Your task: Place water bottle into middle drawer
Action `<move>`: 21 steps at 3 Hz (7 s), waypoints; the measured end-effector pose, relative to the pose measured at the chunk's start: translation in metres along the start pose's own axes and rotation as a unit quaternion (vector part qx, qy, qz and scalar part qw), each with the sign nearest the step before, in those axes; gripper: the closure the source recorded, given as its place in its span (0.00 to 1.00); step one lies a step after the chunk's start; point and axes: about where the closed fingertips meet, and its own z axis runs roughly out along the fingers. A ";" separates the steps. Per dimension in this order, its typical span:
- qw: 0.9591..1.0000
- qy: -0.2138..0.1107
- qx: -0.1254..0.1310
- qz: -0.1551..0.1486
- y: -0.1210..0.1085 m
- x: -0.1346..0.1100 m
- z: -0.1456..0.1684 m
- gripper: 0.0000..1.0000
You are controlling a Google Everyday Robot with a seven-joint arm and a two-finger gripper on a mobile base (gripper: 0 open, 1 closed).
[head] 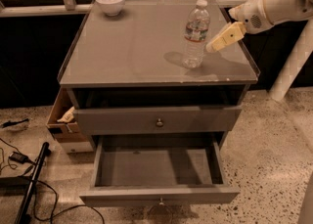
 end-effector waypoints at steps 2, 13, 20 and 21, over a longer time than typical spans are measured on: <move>0.999 -0.044 -0.028 -0.010 0.008 -0.021 0.029 0.00; 0.992 -0.079 -0.098 -0.030 0.049 -0.065 0.023 1.00; 0.982 -0.138 -0.123 -0.040 0.244 -0.037 -0.126 1.00; 0.982 -0.137 -0.124 -0.047 0.246 -0.036 -0.124 1.00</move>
Offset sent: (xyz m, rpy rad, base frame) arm 0.0192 0.0450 -0.0003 0.1171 -0.0582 0.0955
